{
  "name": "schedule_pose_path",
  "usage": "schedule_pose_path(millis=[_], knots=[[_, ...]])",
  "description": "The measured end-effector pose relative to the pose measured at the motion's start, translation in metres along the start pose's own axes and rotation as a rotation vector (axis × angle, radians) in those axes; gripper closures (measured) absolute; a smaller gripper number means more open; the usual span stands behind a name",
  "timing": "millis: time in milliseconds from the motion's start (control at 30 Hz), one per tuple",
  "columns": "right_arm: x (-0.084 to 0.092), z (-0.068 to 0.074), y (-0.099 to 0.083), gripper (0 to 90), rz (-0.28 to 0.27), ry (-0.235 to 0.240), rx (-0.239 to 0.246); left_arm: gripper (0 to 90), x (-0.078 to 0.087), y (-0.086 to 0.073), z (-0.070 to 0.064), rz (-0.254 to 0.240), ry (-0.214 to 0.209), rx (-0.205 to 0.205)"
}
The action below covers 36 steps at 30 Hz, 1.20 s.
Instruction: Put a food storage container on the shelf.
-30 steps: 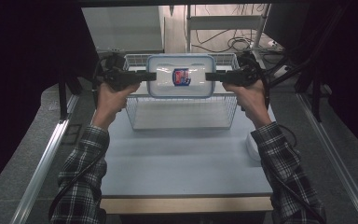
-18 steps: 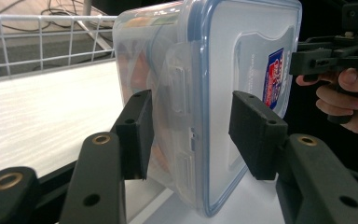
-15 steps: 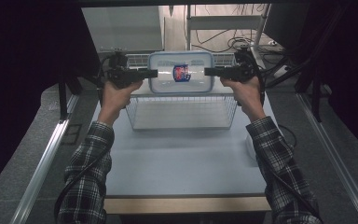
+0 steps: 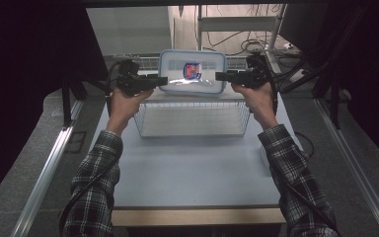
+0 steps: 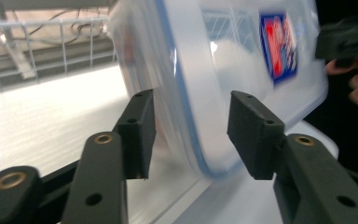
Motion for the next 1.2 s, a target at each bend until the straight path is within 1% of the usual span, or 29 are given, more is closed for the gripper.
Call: schedule_pose_path(millis=[33, 133, 333, 400, 433, 467, 500, 533, 567, 600, 633, 667, 767, 800, 900, 1000, 1033, 1067, 1100, 1133, 1167, 1200], knots=[[-0.001, -0.002, 0.000, 42.1, -0.003, 0.001, -0.011, 49.1, -0.001, -0.001, 0.001, -0.011, -0.013, 0.029], [-0.002, -0.004, 0.000, 41.7, -0.004, -0.007, -0.022, 49.8, -0.001, -0.003, 0.003, 0.000, -0.009, 0.037], [-0.003, -0.005, 0.000, 39.5, 0.009, -0.026, -0.029, 50.5, -0.001, -0.002, 0.002, 0.001, -0.007, 0.046], [-0.003, -0.006, -0.001, 38.9, 0.029, -0.063, -0.010, 50.4, 0.000, -0.002, 0.001, -0.006, -0.012, 0.050], [-0.004, -0.006, -0.004, 40.2, 0.044, -0.083, 0.012, 50.0, -0.001, -0.001, 0.001, -0.014, -0.011, 0.054], [-0.004, -0.006, -0.004, 40.2, 0.044, -0.083, 0.012, 49.6, -0.001, -0.001, 0.001, -0.014, -0.011, 0.054], [-0.005, -0.006, -0.005, 42.9, 0.049, -0.081, 0.014, 49.6, -0.001, 0.000, 0.001, -0.018, -0.006, 0.050], [-0.006, -0.005, -0.007, 43.0, 0.053, -0.075, 0.010, 48.9, -0.001, 0.001, 0.001, -0.019, -0.004, 0.048], [-0.008, -0.006, -0.008, 43.6, 0.044, -0.079, -0.003, 47.9, -0.002, 0.002, 0.002, -0.016, -0.005, 0.050], [-0.008, -0.006, -0.008, 43.6, 0.044, -0.079, -0.003, 47.6, -0.002, 0.002, 0.002, -0.016, -0.005, 0.050], [-0.008, -0.008, -0.007, 44.7, 0.040, -0.078, -0.022, 47.4, -0.003, 0.003, 0.002, -0.015, -0.002, 0.048], [-0.008, -0.008, -0.007, 45.1, 0.037, -0.081, -0.029, 47.2, -0.003, 0.004, 0.004, -0.011, 0.012, 0.033], [-0.009, -0.007, -0.006, 44.8, 0.033, -0.088, -0.038, 47.1, -0.003, 0.006, 0.006, -0.016, 0.024, 0.030], [-0.010, -0.006, -0.006, 44.3, 0.027, -0.095, -0.060, 48.8, -0.003, 0.008, 0.008, -0.024, 0.025, 0.037], [-0.011, -0.007, -0.005, 44.6, 0.026, -0.102, -0.076, 48.9, -0.004, 0.008, 0.010, -0.030, 0.017, 0.055], [-0.013, -0.008, -0.003, 44.7, 0.027, -0.105, -0.078, 48.9, -0.005, 0.009, 0.011, -0.030, 0.021, 0.062], [-0.013, -0.008, -0.003, 44.4, 0.027, -0.104, -0.082, 48.9, -0.006, 0.010, 0.011, -0.030, 0.027, 0.052], [-0.014, -0.010, -0.002, 44.9, 0.018, -0.112, -0.070, 48.7, -0.006, 0.012, 0.010, -0.030, 0.038, 0.035], [-0.014, -0.010, -0.002, 44.9, 0.018, -0.112, -0.070, 47.9, -0.006, 0.012, 0.010, -0.030, 0.038, 0.035], [-0.013, -0.010, 0.001, 47.5, -0.005, -0.124, -0.037, 47.6, -0.006, 0.014, 0.009, -0.030, 0.055, 0.008], [-0.013, -0.010, 0.001, 47.5, -0.005, -0.124, -0.037, 47.6, -0.006, 0.014, 0.009, -0.030, 0.055, 0.008], [-0.013, -0.009, 0.002, 48.3, -0.016, -0.130, -0.026, 47.6, -0.006, 0.015, 0.008, -0.030, 0.063, -0.010]])
Point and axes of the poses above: each handheld gripper's, and its own axes: x roughly backward along the jaws, y roughly out of its top, z roughly to its left, the point moved 7 cm from there along -x, roughly forward along the jaws, and after that the axes turned 15 degrees about -z, right-handed, at the moved point
